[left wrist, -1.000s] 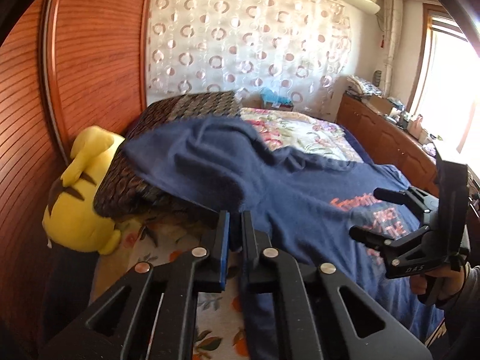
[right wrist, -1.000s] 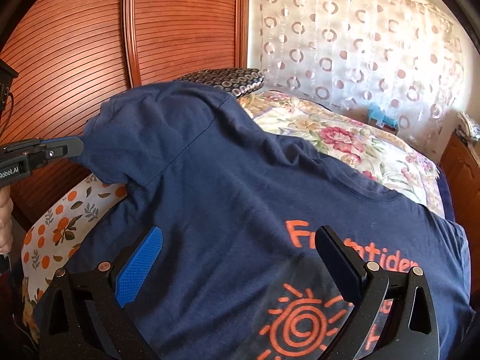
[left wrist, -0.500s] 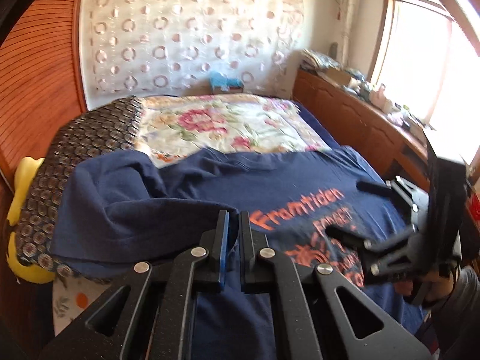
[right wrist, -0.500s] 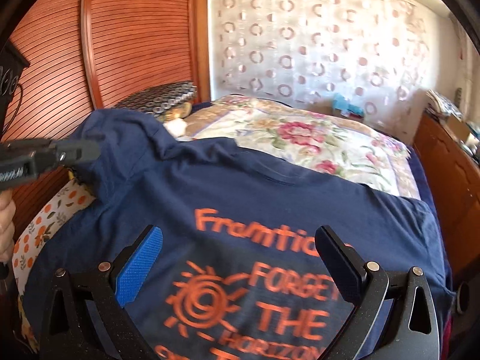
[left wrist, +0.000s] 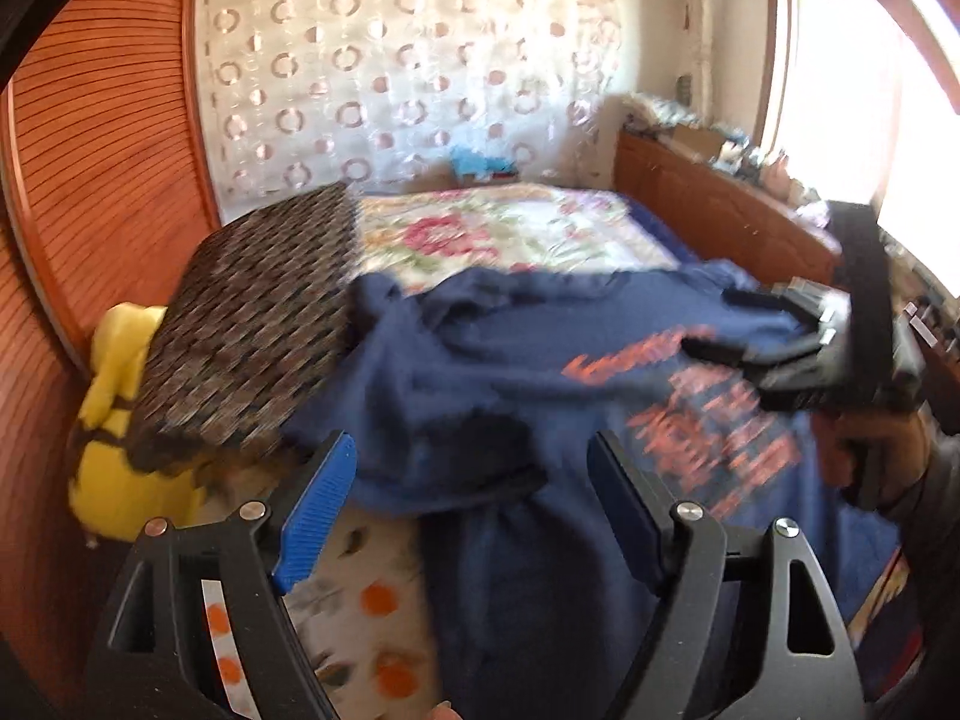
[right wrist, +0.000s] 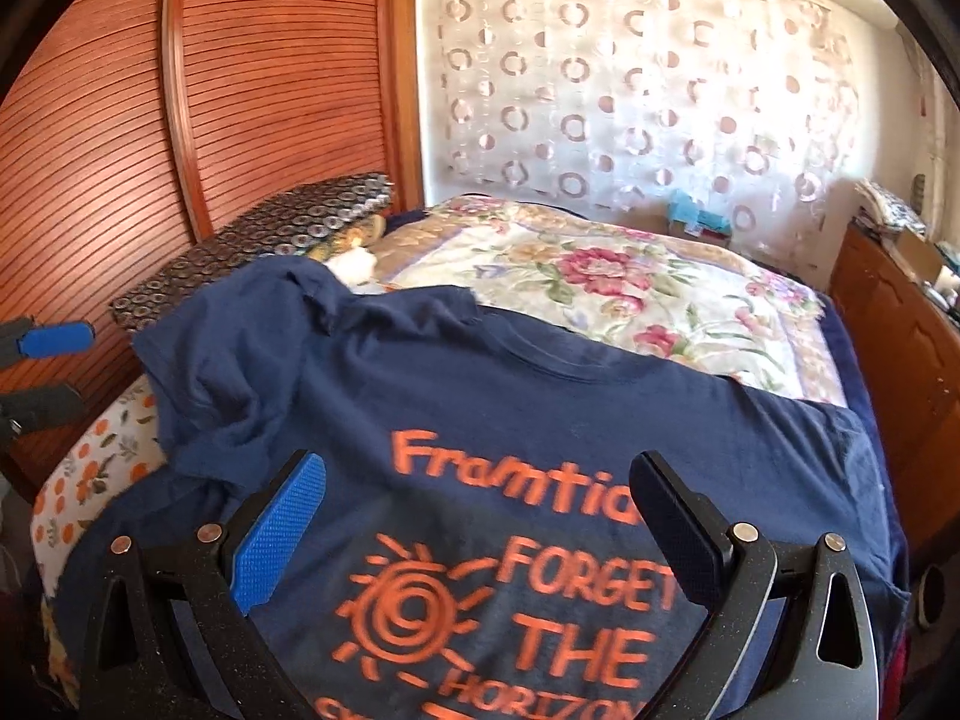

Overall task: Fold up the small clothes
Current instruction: 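Lift the side edge with the left gripper, fold it toward the shirt center, release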

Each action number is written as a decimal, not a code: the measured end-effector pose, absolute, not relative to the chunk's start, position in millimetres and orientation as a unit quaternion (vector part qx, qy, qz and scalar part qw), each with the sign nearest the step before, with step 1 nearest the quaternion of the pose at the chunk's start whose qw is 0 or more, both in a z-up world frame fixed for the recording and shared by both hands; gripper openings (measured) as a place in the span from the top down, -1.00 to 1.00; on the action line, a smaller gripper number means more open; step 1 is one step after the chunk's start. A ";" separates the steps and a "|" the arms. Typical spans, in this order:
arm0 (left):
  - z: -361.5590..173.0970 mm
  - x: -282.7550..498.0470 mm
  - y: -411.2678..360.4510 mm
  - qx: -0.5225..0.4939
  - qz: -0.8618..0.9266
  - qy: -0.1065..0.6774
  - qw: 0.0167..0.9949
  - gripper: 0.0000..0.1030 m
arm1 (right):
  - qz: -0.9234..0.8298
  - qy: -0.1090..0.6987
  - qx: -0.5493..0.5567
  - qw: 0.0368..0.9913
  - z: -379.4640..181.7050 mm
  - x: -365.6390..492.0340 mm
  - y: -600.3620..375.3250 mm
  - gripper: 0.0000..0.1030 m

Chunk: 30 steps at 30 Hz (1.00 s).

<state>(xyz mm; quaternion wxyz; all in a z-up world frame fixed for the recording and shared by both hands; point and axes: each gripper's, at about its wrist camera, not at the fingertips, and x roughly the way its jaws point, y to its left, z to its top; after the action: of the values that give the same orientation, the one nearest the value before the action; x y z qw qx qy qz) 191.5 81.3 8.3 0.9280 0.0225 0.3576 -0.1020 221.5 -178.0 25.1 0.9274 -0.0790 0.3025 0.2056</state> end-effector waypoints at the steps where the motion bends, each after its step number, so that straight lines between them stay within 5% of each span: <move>1: 2.8 188.5 86.6 0.025 -0.096 0.362 0.927 -0.55 | 0.214 0.303 -0.080 0.925 24.7 220.1 -173.7 -0.84; 10: -50.9 151.5 139.4 -0.006 -0.056 0.394 0.917 -0.55 | 0.321 0.312 -0.088 0.890 24.7 216.2 -98.2 -0.39; 21: -55.9 132.9 170.3 -0.038 -0.043 0.385 0.921 -0.55 | 0.379 0.315 -0.109 0.863 17.8 223.8 -5.4 -0.14; 27: -59.1 131.7 172.2 -0.048 -0.048 0.385 0.920 -0.55 | 0.332 0.329 -0.128 0.874 -1.6 243.6 17.9 0.31; 30: -59.8 132.0 169.8 -0.047 -0.051 0.385 0.920 -0.55 | 0.327 0.332 -0.124 0.876 -6.3 254.6 15.9 0.78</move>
<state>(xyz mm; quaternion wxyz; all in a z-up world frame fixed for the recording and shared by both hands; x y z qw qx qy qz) 132.0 169.8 -59.8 0.9202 -0.0473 0.3852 -0.0512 254.6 15.9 -6.3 0.8760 -0.1237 0.3317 0.3275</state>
